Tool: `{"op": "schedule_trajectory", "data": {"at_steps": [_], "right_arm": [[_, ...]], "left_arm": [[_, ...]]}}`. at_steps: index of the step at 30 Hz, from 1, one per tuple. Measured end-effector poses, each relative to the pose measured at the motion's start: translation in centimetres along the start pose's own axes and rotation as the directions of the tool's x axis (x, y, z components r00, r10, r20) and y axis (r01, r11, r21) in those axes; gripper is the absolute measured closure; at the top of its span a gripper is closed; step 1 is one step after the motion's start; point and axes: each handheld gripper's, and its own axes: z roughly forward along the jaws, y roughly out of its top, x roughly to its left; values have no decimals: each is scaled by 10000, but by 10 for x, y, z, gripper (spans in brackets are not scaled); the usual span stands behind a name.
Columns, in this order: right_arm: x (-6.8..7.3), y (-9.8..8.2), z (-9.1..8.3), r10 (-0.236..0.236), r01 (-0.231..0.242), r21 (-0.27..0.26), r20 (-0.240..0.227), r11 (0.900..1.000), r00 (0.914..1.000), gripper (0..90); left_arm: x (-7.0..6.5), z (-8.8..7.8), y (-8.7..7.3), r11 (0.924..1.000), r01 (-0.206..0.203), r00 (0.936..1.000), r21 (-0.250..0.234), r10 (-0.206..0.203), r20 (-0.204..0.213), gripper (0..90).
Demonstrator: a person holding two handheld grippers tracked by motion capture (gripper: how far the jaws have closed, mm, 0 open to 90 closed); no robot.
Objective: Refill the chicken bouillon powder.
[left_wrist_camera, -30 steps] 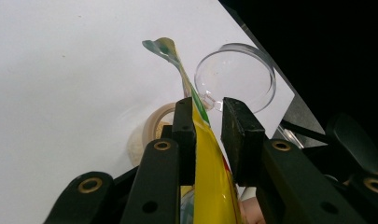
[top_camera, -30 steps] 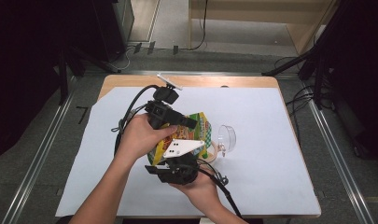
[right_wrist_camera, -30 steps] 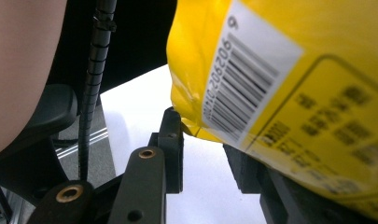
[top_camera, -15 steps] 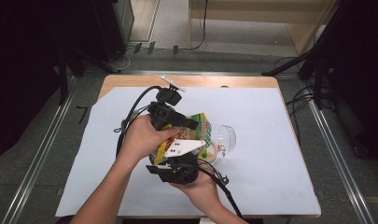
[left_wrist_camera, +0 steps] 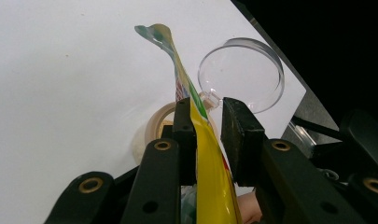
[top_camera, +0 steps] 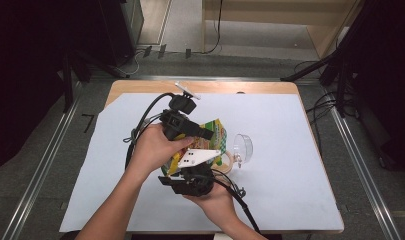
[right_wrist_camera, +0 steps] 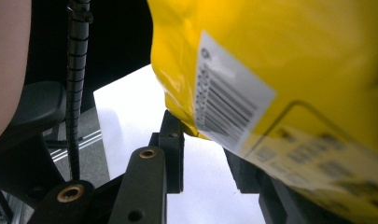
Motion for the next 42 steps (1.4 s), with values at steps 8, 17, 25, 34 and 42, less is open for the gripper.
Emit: {"op": "schedule_trajectory", "data": {"at_steps": [8,17,25,34,42], "right_arm": [[0,0,0,-24,24,-5,-18,10000,10000,709],[0,1,-1,-110,110,29,3,9999,9999,708],[1,1,-1,-184,184,52,37,9998,9998,707],[2,3,-2,-254,253,27,66,9997,9997,705],[2,3,-1,-270,270,34,51,9996,9996,705]], "left_arm": [[1,0,0,10000,31,10000,-5,-31,57,761],[3,0,0,9999,102,9999,-12,-102,119,760],[4,0,0,9999,135,9998,-50,-135,162,759],[5,-1,0,9998,156,9997,-117,-154,170,758],[6,-1,0,9998,173,9997,-103,-171,179,757]]}}
